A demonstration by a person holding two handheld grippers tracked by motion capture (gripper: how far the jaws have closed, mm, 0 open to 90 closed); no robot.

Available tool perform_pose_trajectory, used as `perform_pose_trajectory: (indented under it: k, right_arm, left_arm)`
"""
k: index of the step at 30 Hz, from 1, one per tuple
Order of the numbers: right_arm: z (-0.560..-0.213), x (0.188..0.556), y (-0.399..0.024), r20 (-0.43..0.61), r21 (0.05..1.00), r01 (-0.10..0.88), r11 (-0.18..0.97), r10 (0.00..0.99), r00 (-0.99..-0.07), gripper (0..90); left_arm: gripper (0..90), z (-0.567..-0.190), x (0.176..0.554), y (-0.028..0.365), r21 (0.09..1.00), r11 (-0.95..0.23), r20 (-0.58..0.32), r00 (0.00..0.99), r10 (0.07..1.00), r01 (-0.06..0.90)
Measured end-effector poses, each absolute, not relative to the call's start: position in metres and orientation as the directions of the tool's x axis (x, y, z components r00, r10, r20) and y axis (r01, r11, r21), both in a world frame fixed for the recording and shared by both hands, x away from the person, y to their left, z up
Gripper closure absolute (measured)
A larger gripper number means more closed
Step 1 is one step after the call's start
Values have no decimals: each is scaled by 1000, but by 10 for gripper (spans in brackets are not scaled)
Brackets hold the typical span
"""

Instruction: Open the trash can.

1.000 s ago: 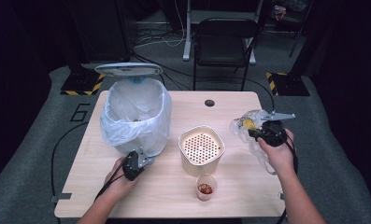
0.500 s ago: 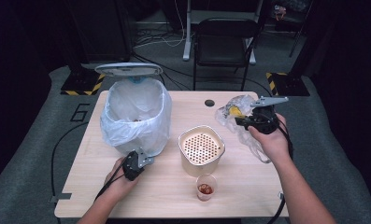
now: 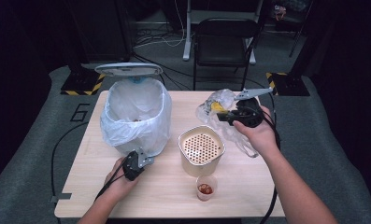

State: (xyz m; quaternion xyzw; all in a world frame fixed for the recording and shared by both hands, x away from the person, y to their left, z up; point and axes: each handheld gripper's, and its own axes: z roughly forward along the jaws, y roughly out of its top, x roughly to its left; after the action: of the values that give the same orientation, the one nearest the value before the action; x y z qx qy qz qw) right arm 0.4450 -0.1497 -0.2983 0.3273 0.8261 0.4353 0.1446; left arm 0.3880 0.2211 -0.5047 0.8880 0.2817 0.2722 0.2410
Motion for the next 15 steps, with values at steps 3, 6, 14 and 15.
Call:
perform_pose_trajectory:
  k: [3, 6, 14, 15]
  right_arm:
    - [-292, 445, -138, 49, 816, 403, 414, 644, -763, 817]
    - [-286, 446, -125, 36, 819, 375, 434, 614, -789, 816]
    - [-276, 448, -90, 29, 818, 338, 465, 553, -832, 814]
    - [-275, 448, -86, 33, 819, 336, 464, 547, -836, 814]
  left_arm:
    - [900, -505, 388, 221, 581, -726, 349, 694, 630, 367]
    - [900, -505, 388, 221, 582, -724, 347, 693, 632, 369]
    - [900, -506, 387, 221, 589, -713, 336, 687, 644, 381]
    - [900, -506, 387, 221, 588, -713, 334, 688, 645, 382]
